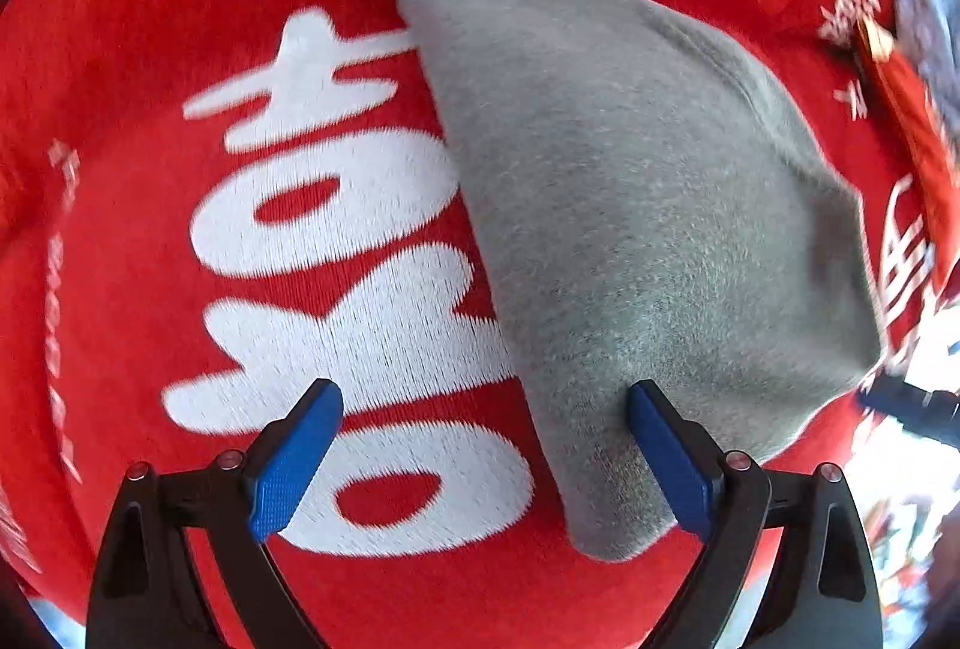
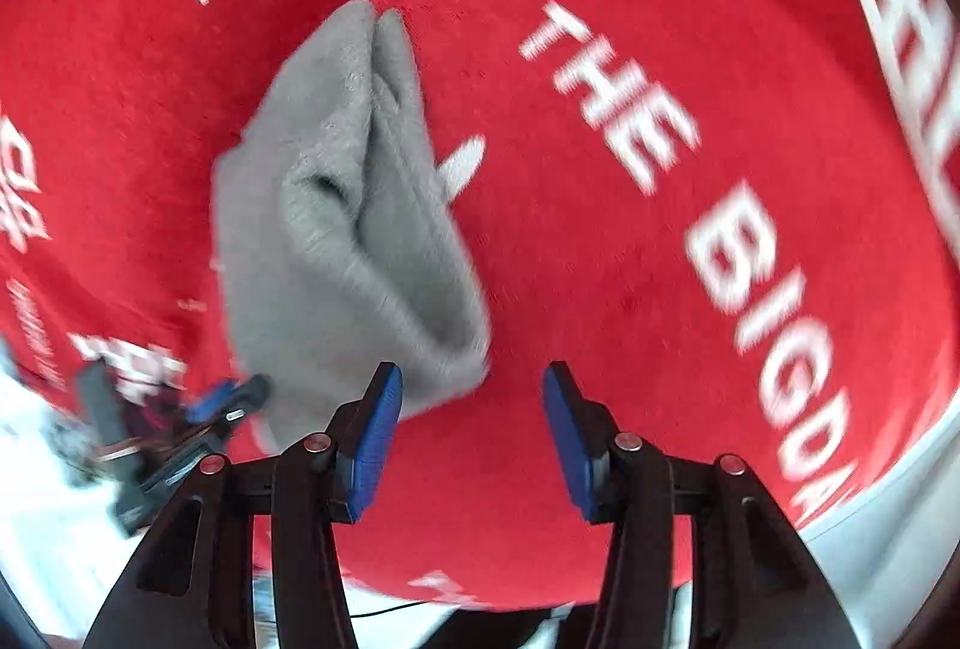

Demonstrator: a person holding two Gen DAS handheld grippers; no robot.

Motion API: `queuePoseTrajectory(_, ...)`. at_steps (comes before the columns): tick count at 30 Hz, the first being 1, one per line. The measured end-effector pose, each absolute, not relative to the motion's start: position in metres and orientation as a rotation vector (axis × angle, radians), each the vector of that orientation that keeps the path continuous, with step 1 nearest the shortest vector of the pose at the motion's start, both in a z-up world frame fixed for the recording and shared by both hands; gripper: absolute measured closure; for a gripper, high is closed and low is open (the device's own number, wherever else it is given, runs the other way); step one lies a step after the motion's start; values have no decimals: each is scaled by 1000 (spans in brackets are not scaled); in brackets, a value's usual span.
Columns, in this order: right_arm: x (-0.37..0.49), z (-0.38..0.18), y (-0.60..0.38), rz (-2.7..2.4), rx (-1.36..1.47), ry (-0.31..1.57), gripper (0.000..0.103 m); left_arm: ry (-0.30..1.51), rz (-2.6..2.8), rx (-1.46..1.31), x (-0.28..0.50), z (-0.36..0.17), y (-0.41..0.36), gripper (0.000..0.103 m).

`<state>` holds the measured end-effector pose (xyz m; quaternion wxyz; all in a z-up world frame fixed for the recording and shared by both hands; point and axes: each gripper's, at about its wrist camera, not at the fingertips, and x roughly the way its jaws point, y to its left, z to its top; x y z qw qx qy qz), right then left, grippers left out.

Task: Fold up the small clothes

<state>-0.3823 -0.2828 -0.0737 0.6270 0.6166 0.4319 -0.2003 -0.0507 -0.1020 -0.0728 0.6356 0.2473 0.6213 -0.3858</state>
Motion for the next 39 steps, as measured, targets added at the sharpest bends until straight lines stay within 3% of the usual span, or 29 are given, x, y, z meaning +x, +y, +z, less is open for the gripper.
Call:
queuePoseTrajectory(4,-369,-95,-265,-403,1549,883,51,1471,-875,531,-46,-78,-102,7)
queuePoseTrajectory(5,-364,-96,-265,-397,1570,843,57,1458,-880,544,-47,-76,-103,7)
queuePoseTrajectory(6,-354,-101,-264,-384,1597,811,90,1442,-887,560,-48,-74,-104,7)
queuePoseTrajectory(7,-346,-104,-261,-384,1622,797,96,1428,-891,571,-49,-73,-105,7)
queuePoseTrajectory(10,-337,-103,-255,-375,1660,751,96,1388,-900,619,-49,-70,-105,7)
queuePoseTrajectory(16,-354,-104,-249,-475,1562,948,95,1310,-916,754,-69,-74,-108,7)
queuePoseTrajectory(22,-326,-33,-263,-428,1174,1066,90,1368,-880,683,-68,-73,-102,7)
queuePoseTrajectory(23,-319,-24,-265,-424,1121,1066,85,1367,-877,684,-69,-72,-101,7)
queuePoseTrajectory(25,-298,-11,-273,-417,1002,1071,53,1362,-874,693,-71,-71,-100,7)
queuePoseTrajectory(26,-287,-11,-277,-418,968,1081,51,1362,-871,697,-72,-70,-100,7)
queuePoseTrajectory(27,-278,-14,-283,-418,950,1092,52,1363,-867,698,-74,-69,-99,7)
queuePoseTrajectory(29,-268,-20,-294,-423,916,1110,72,1370,-855,694,-75,-68,-98,7)
queuePoseTrajectory(30,-260,-29,-297,-430,894,1145,94,1373,-850,690,-75,-69,-96,7)
queuePoseTrajectory(34,-279,-61,-304,-461,944,1197,95,1390,-825,681,-79,-61,-99,7)
queuePoseTrajectory(39,-310,-76,-317,-461,1187,1108,95,1393,-794,670,-82,-53,-93,7)
